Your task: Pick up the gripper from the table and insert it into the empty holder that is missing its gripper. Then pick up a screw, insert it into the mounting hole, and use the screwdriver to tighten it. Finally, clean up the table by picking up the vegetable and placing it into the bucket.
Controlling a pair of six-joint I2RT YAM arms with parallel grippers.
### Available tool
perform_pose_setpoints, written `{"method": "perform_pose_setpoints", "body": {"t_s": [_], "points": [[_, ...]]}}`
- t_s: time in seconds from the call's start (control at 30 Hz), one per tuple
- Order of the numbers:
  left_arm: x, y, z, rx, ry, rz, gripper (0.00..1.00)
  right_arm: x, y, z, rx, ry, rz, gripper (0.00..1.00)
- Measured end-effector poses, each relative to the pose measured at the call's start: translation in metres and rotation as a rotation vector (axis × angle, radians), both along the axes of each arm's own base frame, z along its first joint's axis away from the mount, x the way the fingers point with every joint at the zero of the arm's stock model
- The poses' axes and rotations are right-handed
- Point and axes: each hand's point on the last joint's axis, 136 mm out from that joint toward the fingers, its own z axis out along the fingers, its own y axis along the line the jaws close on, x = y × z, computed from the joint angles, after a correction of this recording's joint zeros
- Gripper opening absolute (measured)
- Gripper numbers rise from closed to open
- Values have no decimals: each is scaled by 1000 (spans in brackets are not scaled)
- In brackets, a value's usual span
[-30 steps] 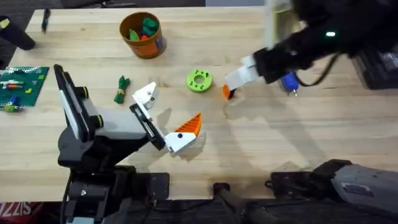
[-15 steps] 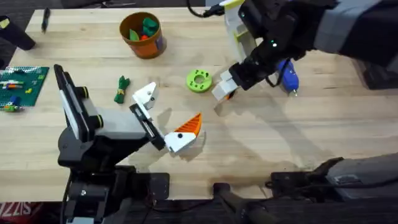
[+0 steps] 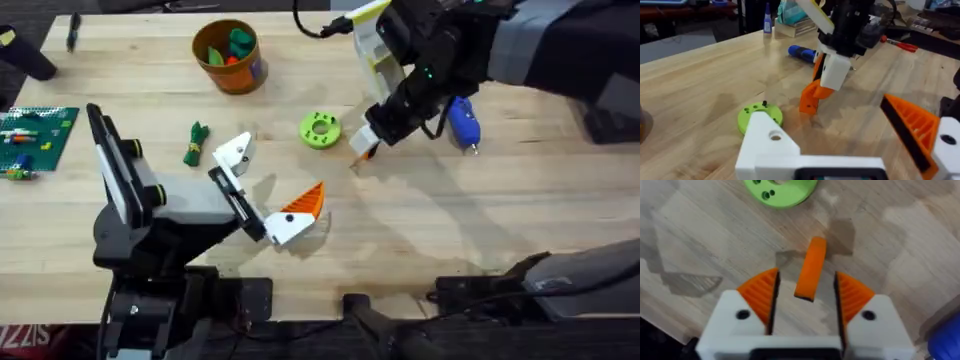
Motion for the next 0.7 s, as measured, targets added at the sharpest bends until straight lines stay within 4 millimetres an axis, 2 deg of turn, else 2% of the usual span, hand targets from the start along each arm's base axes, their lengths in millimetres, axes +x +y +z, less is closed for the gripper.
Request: {"method": "perform_pose_setpoints", "body": {"t_s": [0.23, 0.27, 0.33, 0.4, 0.43, 0.57, 0.7], "points": [[0, 0, 0, 0, 0, 0, 986, 0, 0, -3, -4, 5, 3, 499], [0, 0, 0, 0, 0, 0, 986, 1, 0, -5, -6, 9, 3, 464], [0, 0, 0, 0, 0, 0, 985, 0, 0, -9, -14, 20, 7, 301], [0, 0, 0, 0, 0, 0, 985, 1, 0, -13, -21, 26, 10, 80], [0, 0, 0, 0, 0, 0, 985, 2, 1, -12, -17, 22, 7, 25], [0, 0, 0, 0, 0, 0, 985, 2, 1, -11, -18, 22, 8, 10], [0, 0, 0, 0, 0, 0, 985, -7, -5, -8, -39, 67, -12, 7]]}}
